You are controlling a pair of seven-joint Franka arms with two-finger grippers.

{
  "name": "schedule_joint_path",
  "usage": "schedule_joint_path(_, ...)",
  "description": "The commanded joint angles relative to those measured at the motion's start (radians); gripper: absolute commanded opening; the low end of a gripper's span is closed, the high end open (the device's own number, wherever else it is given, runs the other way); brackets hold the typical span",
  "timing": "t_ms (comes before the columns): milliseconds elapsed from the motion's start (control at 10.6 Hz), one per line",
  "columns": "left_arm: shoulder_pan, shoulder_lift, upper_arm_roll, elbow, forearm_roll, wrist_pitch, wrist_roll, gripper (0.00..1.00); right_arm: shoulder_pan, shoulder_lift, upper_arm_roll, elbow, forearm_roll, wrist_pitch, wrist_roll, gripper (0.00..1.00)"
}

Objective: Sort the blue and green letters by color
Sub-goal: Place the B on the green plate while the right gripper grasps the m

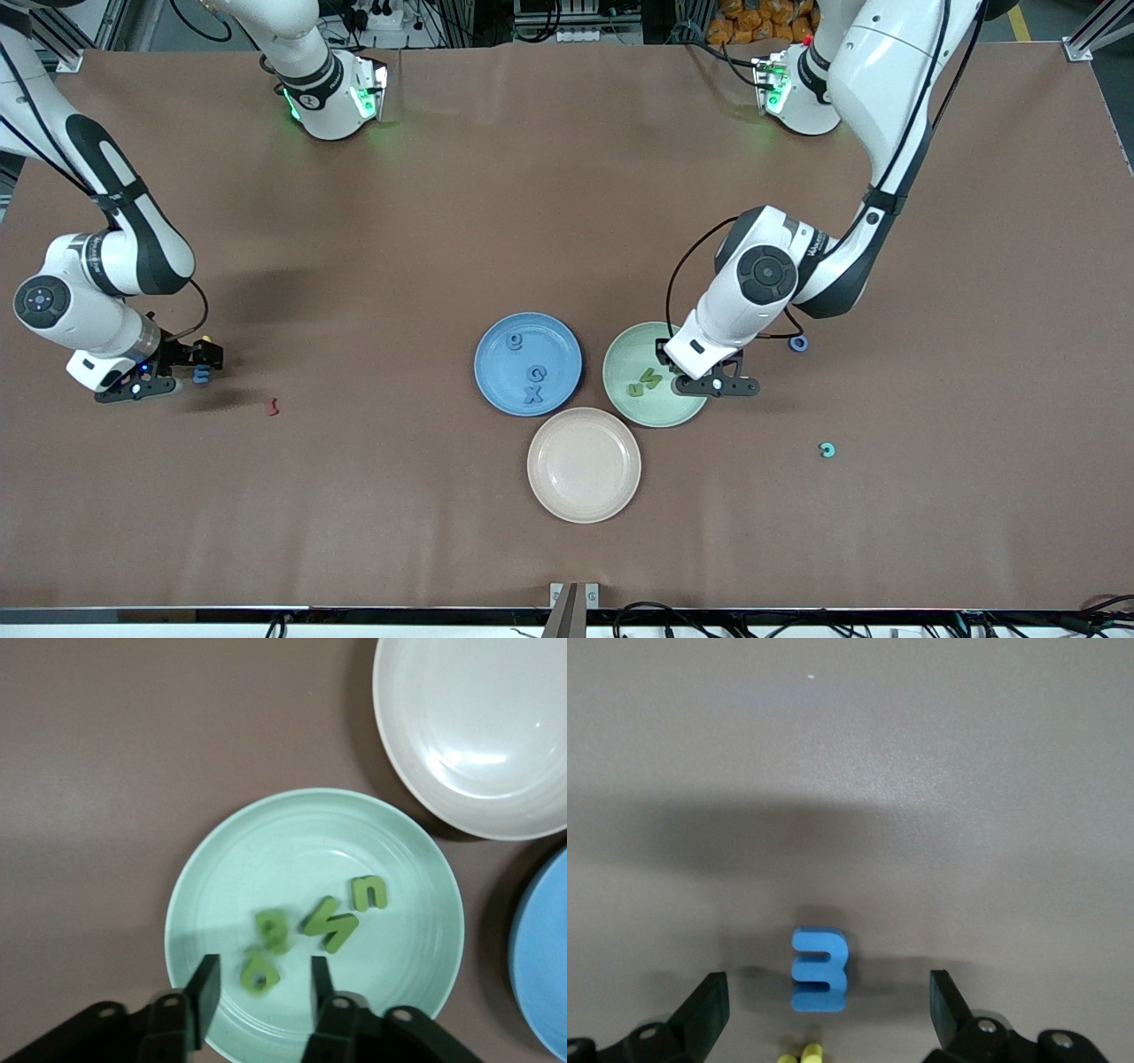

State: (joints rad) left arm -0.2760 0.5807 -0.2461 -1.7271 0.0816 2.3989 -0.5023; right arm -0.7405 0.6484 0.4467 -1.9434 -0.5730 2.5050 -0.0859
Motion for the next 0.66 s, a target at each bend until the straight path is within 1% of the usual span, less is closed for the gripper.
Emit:
schedule_joint_path(0,0.018,-0.005,0.01,0.018,-0.016,-0.02,-0.01,1.0,0.01,0.013,0.009,0.018,-0.022,0.0,0.063,0.99)
schedule_joint_path(94,0.033,-0.016,0.01,0.012,-0.013,-0.021,-0.009,1.0,0.01,0.013,0.007,0.021,-0.022,0.0,0.063,0.95)
schedule_joint_path(188,0.056,-0.019,0.008,0.009,0.003,-0.047,0.017,1.0,0.01,0.013,0.007,0.021,-0.022,0.0,0.063,0.54)
schedule_joint_path(282,0.086,-0.031,0.008,0.008,0.015,-0.084,0.077,1.0,0.01,0.013,0.007,0.02,-0.022,0.002,0.064,0.01)
schedule_joint_path(564,0.174,-0.059,0.008,0.004,0.015,-0.165,0.223,1.0,0.009,0.017,0.007,0.021,-0.025,0.002,0.058,0.0)
